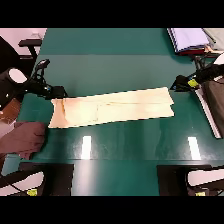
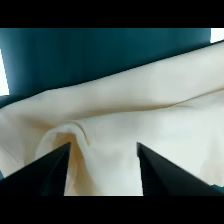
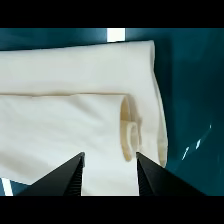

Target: Fold the shirts.

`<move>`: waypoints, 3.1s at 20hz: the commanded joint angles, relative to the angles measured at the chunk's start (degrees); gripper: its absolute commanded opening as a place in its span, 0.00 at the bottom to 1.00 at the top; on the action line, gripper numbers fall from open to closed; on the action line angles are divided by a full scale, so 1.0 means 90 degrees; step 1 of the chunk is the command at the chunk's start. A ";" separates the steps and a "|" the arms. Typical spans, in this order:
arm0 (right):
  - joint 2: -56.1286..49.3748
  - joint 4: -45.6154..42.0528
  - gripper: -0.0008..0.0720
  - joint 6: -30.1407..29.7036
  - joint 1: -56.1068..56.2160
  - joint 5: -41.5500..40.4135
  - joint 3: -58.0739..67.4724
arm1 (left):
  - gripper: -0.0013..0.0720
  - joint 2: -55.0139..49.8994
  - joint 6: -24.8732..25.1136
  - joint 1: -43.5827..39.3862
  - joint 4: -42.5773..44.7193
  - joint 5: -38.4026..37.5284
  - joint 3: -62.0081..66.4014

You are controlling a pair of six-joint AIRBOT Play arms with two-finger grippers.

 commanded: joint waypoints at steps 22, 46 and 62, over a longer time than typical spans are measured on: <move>0.0092 0.1889 0.04 -0.1052 -0.0223 -0.1248 -0.2412 | 0.06 -0.1421 -0.0658 -0.2618 -0.1219 0.1022 0.0780; 0.1979 0.2392 0.04 -0.0355 0.2934 -0.0984 0.0641 | 0.05 -0.2776 -0.1151 -0.3041 -0.0517 0.0134 0.3145; -0.1117 0.1950 0.76 -0.0787 0.5833 -0.1032 0.2572 | 0.06 0.0937 -0.1015 0.0141 0.0556 -0.0794 0.3130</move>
